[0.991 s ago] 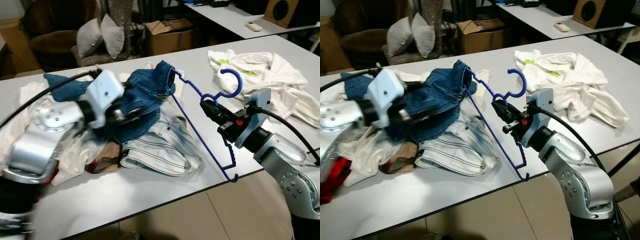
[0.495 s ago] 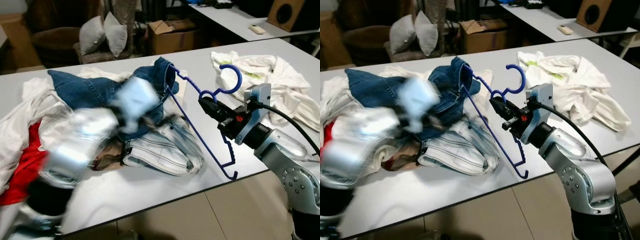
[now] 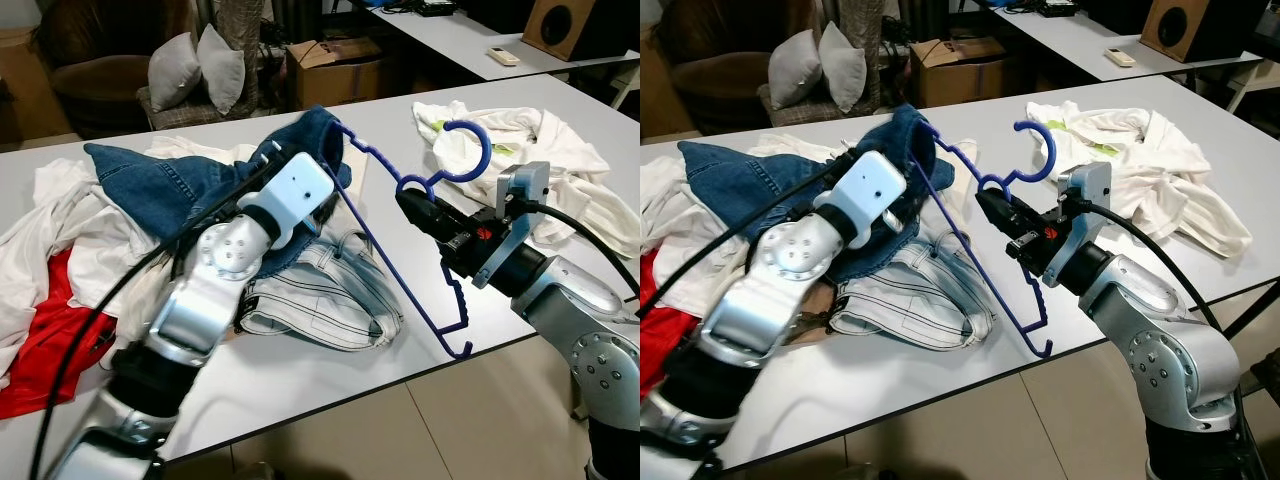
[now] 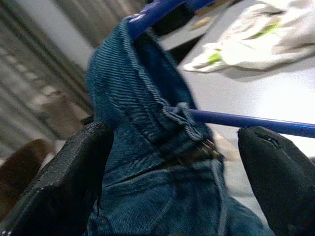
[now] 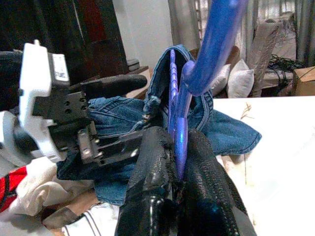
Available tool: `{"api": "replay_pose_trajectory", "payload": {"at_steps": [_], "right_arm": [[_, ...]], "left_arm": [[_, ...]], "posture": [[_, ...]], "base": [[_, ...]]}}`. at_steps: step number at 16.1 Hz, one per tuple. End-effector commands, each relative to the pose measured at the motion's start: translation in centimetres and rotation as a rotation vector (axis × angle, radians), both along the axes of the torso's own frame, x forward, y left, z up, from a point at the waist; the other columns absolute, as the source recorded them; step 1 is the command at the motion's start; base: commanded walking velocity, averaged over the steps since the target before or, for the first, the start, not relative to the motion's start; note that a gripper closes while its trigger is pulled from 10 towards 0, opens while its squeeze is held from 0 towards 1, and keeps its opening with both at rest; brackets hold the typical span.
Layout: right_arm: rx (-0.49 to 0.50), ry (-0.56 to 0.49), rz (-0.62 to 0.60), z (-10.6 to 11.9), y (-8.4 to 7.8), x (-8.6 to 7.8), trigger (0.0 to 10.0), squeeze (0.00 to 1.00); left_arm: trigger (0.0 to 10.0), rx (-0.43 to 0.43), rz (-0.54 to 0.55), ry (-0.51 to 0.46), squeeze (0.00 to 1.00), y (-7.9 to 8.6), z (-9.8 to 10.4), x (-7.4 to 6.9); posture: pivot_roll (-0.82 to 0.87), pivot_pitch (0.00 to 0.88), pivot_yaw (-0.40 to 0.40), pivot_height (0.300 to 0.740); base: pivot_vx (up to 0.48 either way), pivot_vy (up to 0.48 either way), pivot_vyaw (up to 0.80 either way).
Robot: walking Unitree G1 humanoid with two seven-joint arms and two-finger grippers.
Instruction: Hang hanger
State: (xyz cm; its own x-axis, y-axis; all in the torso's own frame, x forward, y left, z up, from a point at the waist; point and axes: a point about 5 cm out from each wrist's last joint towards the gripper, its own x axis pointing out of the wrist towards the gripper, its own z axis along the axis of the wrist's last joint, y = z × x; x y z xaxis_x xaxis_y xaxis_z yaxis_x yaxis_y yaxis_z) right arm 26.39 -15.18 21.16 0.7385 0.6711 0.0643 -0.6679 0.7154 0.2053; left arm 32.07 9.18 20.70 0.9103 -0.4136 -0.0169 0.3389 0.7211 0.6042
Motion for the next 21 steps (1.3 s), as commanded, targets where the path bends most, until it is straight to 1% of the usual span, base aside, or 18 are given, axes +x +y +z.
{"api": "replay_pose_trajectory", "payload": {"at_steps": [1, 2, 3, 4, 6, 9, 13, 15, 18, 21], "right_arm": [[0.014, -0.03, 0.013, 0.9, 0.0, -0.1, 10.0, 0.0], [0.016, -0.03, 0.015, 0.9, 0.0, -0.2, 10.0, 0.0], [0.017, -0.03, 0.016, 0.9, 0.1, -0.2, 10.0, 0.0], [0.018, -0.03, 0.017, 0.9, 0.1, -0.2, 10.0, 0.0], [0.018, -0.029, 0.018, 0.9, 0.1, -0.2, 10.0, 0.0], [0.015, -0.026, 0.018, 0.8, 0.1, -0.3, 10.0, 0.0], [0.016, -0.026, 0.021, 0.7, 0.1, -0.3, 10.0, 0.0], [0.017, -0.029, 0.022, 0.7, 0.2, -0.2, 10.0, 0.0], [0.019, -0.03, 0.023, 0.7, 0.3, -0.1, 10.0, 0.0], [0.024, -0.033, 0.028, 0.7, 0.6, -0.1, 10.0, 0.0]], "left_arm": [[10.0, -0.009, 0.07, -0.051, 0.0, 0.5, 0.7, 0.5], [10.0, -0.03, 0.117, -0.071, 0.0, 0.7, 0.9, 0.8], [2.0, -0.042, 0.125, -0.07, 0.0, 0.8, 1.0, 0.9], [0.0, -0.044, 0.115, -0.063, 0.0, 0.8, 1.0, 0.9], [0.0, -0.048, 0.108, -0.067, 0.0, 0.8, 0.9, 0.8], [0.0, -0.043, 0.116, -0.055, 0.0, 1.3, 0.6, 0.4], [0.0, -0.013, 0.128, -0.001, 0.0, 2.1, -0.1, 0.2], [0.0, -0.023, 0.139, 0.045, 0.0, 2.4, -0.4, 0.2], [0.0, -0.042, 0.143, 0.047, 0.0, 2.6, -0.2, 0.3], [0.0, -0.057, 0.161, 0.052, 0.0, 3.2, 0.1, 0.6]], "posture": [[-0.14, 0.0, 0.02, 0.74], [-0.14, 0.0, 0.02, 0.74], [-0.14, 0.0, 0.022, 0.74], [-0.14, 0.0, 0.022, 0.74], [-0.14, 0.0, 0.022, 0.74], [-0.13, 0.0, 0.02, 0.74], [-0.13, 0.0, 0.02, 0.74], [-0.12, 0.0, 0.023, 0.74], [-0.12, 0.0, 0.023, 0.74], [-0.12, 0.0, 0.024, 0.74]], "base": [[0.0, 0.0, 0.0], [0.0, 0.0, 0.0], [0.0, 0.0, 0.0], [0.0, 0.0, 0.0], [0.0, 0.0, 0.0], [0.0, 0.0, 0.0], [0.0, 0.0, 0.0], [0.0, 0.0, 0.0], [0.0, 0.0, 0.0], [0.0, 0.0, 0.0]]}}
